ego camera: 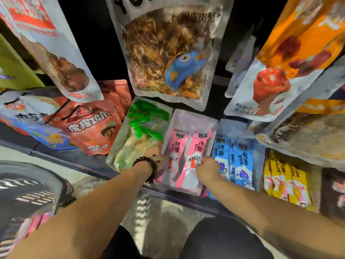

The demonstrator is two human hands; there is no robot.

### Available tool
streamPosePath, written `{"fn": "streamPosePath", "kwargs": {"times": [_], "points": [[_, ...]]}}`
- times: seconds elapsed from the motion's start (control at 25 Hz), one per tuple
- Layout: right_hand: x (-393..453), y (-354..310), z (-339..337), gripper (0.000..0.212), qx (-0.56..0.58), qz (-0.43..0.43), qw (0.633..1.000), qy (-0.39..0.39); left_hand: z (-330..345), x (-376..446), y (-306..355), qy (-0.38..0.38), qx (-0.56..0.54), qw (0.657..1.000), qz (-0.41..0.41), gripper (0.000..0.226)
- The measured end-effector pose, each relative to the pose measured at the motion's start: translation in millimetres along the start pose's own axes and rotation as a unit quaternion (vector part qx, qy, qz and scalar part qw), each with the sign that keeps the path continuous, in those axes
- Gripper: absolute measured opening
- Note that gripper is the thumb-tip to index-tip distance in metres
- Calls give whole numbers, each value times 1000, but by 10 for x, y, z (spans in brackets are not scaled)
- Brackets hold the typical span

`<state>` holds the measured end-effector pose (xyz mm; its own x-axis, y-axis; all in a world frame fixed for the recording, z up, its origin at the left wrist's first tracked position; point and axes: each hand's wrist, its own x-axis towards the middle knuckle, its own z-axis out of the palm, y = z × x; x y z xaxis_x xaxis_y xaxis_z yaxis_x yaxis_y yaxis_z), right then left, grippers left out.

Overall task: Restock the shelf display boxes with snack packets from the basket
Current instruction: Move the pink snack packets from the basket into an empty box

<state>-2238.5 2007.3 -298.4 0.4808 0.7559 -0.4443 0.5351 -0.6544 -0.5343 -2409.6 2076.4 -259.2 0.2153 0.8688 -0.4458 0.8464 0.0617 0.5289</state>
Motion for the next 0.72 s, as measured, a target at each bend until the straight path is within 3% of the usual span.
{"fn": "streamPosePath", "kwargs": {"times": [0.12, 0.24, 0.32, 0.44, 0.56, 0.6, 0.72], "points": [[29, -114, 88, 31, -54, -12, 998, 8, 151, -37, -72, 25, -44, 999, 5, 43], [59, -111, 82, 77, -88, -92, 992, -17, 176, -64, -175, 8, -5, 1000, 9, 66], [64, -49, 61, 72, -215, -153, 964, -39, 218, -77, -222, 4, 53, 998, 30, 77], [-37, 45, 45, 58, -407, -230, 883, -48, 294, -69, -305, 16, 80, 995, 49, 77], [-87, 130, 34, 49, -579, -321, 743, -95, 342, -76, -332, 36, 88, 994, 54, 73], [-71, 181, 47, 43, -606, -320, 719, -118, 367, -63, -354, 42, 90, 993, 56, 72], [8, 279, 75, 62, -683, -266, 661, -161, 379, -48, -362, 40, 86, 994, 60, 71]]}}
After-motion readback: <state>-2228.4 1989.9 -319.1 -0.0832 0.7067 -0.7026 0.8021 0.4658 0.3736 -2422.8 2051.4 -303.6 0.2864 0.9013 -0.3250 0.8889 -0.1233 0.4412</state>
